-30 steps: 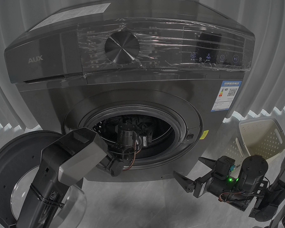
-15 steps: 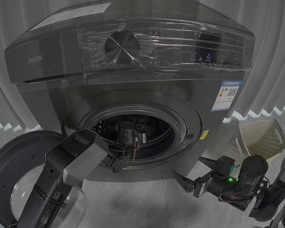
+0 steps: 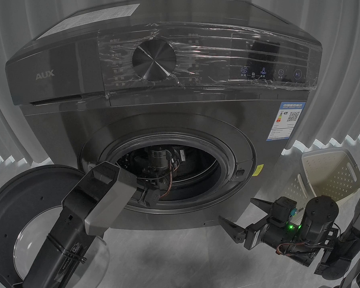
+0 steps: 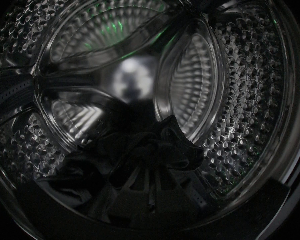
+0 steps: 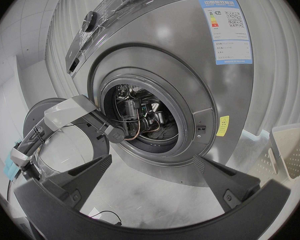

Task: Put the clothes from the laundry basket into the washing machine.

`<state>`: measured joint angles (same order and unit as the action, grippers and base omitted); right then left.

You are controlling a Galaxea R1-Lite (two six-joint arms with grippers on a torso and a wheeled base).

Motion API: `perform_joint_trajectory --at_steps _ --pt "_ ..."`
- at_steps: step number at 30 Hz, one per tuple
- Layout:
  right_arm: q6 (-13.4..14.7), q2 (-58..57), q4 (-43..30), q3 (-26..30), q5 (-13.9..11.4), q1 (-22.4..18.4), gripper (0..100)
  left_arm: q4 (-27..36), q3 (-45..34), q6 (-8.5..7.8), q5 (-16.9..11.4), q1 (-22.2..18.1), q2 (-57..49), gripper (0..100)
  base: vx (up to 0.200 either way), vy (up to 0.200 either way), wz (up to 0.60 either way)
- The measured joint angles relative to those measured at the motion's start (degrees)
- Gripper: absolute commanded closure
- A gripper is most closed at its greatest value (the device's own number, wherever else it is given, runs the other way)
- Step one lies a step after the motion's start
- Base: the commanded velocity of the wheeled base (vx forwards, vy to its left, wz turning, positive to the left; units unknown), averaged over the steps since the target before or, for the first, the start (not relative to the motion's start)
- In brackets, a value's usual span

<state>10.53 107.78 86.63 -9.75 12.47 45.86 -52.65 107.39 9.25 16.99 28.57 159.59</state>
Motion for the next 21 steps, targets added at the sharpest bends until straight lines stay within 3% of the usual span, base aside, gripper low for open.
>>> perform_joint_trajectory --at_steps 10,11,21 --pt "0.0 0.0 0.0 0.0 0.0 0.0 0 0.0 2.3 -0.50 0.3 -0.7 1.5 100 0.000 0.000 0.00" --pt "0.0 0.0 0.0 0.0 0.0 0.0 0 0.0 2.2 -0.45 0.3 -0.8 1.5 0 0.000 0.000 0.00" --pt "0.0 0.0 0.0 0.0 0.0 0.0 0 -0.4 -2.4 -0.11 0.4 -0.4 0.2 0 0.000 0.000 0.00"
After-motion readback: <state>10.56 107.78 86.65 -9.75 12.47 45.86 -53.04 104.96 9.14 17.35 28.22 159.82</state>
